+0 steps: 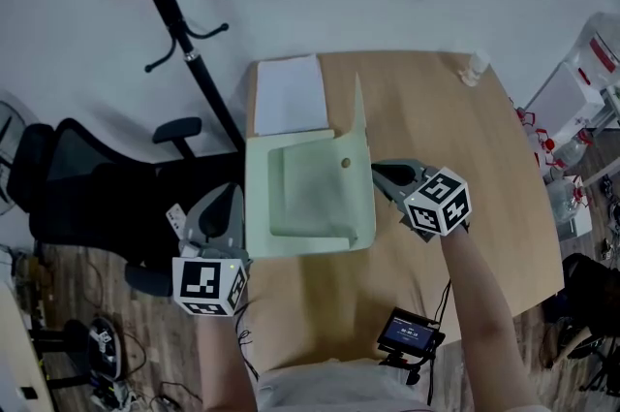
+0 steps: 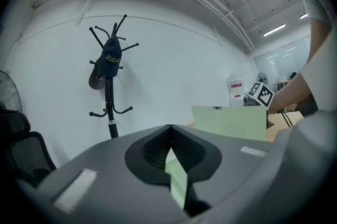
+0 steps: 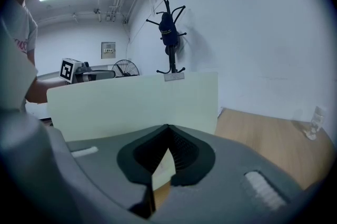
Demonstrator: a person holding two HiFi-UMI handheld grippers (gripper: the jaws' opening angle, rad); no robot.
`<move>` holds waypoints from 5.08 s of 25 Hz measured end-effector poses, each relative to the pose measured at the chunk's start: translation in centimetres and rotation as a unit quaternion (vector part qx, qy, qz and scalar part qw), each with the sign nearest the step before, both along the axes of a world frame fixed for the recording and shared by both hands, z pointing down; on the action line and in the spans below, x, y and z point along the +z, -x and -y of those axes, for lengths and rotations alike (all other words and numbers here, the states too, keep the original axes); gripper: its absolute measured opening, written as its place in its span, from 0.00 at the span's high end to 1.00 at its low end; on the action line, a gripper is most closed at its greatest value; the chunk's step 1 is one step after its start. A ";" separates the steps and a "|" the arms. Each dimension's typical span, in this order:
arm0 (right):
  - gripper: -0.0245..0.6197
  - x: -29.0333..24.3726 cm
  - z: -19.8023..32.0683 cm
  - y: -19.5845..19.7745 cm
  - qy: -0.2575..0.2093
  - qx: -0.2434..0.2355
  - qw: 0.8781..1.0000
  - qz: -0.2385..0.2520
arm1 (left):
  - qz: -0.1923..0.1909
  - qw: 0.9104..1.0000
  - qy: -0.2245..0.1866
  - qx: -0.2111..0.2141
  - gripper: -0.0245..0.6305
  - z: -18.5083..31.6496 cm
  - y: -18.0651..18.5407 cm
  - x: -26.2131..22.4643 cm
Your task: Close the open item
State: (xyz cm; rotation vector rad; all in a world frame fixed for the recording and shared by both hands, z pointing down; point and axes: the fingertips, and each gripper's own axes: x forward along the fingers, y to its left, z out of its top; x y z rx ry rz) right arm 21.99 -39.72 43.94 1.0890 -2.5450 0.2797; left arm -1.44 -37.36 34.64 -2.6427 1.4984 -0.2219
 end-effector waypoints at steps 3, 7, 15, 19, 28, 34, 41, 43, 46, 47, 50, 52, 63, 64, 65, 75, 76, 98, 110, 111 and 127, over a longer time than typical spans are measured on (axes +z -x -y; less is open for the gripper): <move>0.96 0.0 0.2 1.3 -0.002 -0.003 1.000 -0.003 | -0.005 1.000 -0.002 0.004 0.93 0.2 0.4 -0.1; 0.96 0.1 0.4 2.8 -0.005 -0.007 1.000 -0.009 | -0.010 1.000 -0.004 0.007 0.93 0.2 1.2 0.1; 0.96 0.8 1.0 6.2 -0.006 -0.018 0.999 -0.033 | -0.024 1.000 -0.001 0.009 0.93 0.5 3.5 0.9; 0.96 1.1 1.4 7.9 -0.004 -0.022 0.999 -0.036 | -0.026 1.000 -0.001 0.010 0.93 0.7 4.5 1.0; 0.96 2.9 2.3 12.5 0.013 -0.055 0.997 -0.054 | -0.052 0.999 0.012 0.011 0.93 0.5 5.8 1.8; 0.96 3.8 2.9 14.7 0.018 -0.068 0.996 -0.063 | -0.065 0.998 0.018 0.008 0.93 0.7 6.6 2.3; 0.96 5.6 3.2 16.7 0.034 -0.082 0.992 -0.090 | -0.076 0.997 0.021 0.008 0.93 0.6 7.1 3.1; 0.96 6.1 3.2 17.3 0.039 -0.090 0.990 -0.099 | -0.078 0.997 0.024 0.008 0.93 0.5 7.1 3.4; 0.96 6.7 3.1 18.1 0.044 -0.101 0.988 -0.113 | -0.080 0.996 0.028 0.009 0.93 0.3 7.1 3.6; 0.96 6.8 3.0 18.3 0.045 -0.103 0.987 -0.116 | -0.078 0.996 0.029 0.010 0.93 0.3 7.0 3.6; 0.96 7.3 3.1 18.8 0.049 -0.108 0.985 -0.123 | -0.076 0.997 0.029 0.012 0.93 0.4 7.0 3.6; 0.96 7.7 3.3 19.0 0.052 -0.106 0.985 -0.128 | -0.076 0.997 0.028 0.009 0.93 0.5 7.3 3.7; 0.96 10.1 3.6 20.8 0.084 -0.093 0.979 -0.164 | -0.078 0.996 0.035 -0.001 0.93 0.6 8.4 4.4; 0.96 10.3 3.6 20.9 0.087 -0.092 0.978 -0.167 | -0.080 0.996 0.035 -0.002 0.93 0.6 8.5 4.4; 0.96 10.5 3.6 21.1 0.089 -0.091 0.977 -0.171 | -0.082 0.996 0.035 -0.002 0.93 0.6 8.6 4.4; 0.96 12.2 3.5 22.3 0.112 -0.093 0.969 -0.201 | -0.084 0.996 0.041 -0.007 0.93 0.7 9.1 5.0; 0.96 12.3 3.5 22.5 0.113 -0.092 0.968 -0.203 | -0.083 0.996 0.041 -0.007 0.93 0.7 9.1 5.1; 0.96 13.6 3.6 24.0 0.109 -0.114 0.940 -0.304 | -0.091 0.995 0.048 -0.011 0.94 0.6 9.3 5.8; 0.96 13.0 4.0 24.0 0.096 -0.081 0.948 -0.293 | -0.086 0.996 0.036 -0.013 0.93 0.0 9.2 4.8; 0.96 12.9 4.0 24.0 0.096 -0.076 0.949 -0.292 | -0.087 0.995 0.035 -0.015 0.94 0.0 9.2 4.6; 0.96 8.6 1.8 23.5 0.069 -0.054 0.962 -0.260 | -0.075 0.997 0.007 -0.018 0.94 -2.7 8.9 1.6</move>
